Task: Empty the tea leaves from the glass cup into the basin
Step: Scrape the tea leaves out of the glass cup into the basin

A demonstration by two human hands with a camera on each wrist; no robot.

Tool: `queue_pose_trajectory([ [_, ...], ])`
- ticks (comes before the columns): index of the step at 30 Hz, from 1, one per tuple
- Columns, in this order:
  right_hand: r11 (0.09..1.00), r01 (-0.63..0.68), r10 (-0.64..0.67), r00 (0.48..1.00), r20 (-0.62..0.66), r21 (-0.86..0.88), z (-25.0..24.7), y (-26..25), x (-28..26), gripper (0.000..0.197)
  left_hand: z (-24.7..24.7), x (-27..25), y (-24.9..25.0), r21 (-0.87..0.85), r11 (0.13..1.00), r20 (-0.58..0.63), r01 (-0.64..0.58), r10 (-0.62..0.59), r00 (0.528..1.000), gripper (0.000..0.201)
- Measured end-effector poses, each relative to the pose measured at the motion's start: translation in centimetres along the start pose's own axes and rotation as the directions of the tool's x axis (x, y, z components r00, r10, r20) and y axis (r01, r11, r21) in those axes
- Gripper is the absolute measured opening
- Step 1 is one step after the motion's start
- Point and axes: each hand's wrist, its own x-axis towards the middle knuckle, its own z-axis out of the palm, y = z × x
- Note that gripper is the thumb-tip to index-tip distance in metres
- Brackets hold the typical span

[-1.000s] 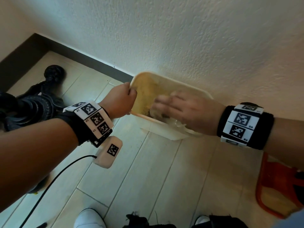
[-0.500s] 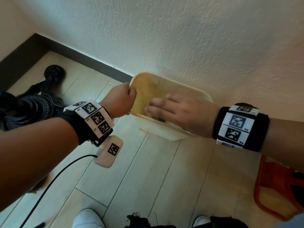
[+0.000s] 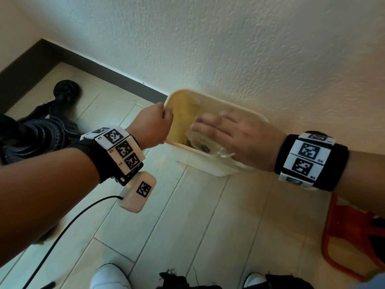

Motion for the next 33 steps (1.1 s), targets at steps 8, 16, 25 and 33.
queue_pose_trajectory([
  [8, 1.0, -0.031, 0.031, 0.999, -0.02, 0.0, -0.3, 0.5, 0.0, 0.063, 0.2, -0.1, 0.0, 0.022, 1.0, -0.005, -0.006, 0.006, 1.0, 0.031],
  [16, 0.999, -0.029, 0.029, 1.0, 0.005, -0.025, 0.3, 0.6, -0.1, 0.054, 0.4, -0.1, 0.1, 0.024, 1.0, -0.006, -0.009, 0.009, 1.0, 0.032],
  [25, 0.999, 0.022, -0.021, 0.999, 0.031, -0.032, 0.6, 0.7, -0.4, 0.049, 0.0, -0.2, 0.2, -0.003, 1.0, 0.003, 0.004, -0.004, 1.0, 0.033],
  [33, 0.999, 0.044, -0.043, 0.998, 0.047, -0.016, 0.4, 0.2, -0.2, 0.051, -0.1, -0.4, 0.3, -0.029, 1.0, 0.005, 0.003, -0.003, 1.0, 0.038],
])
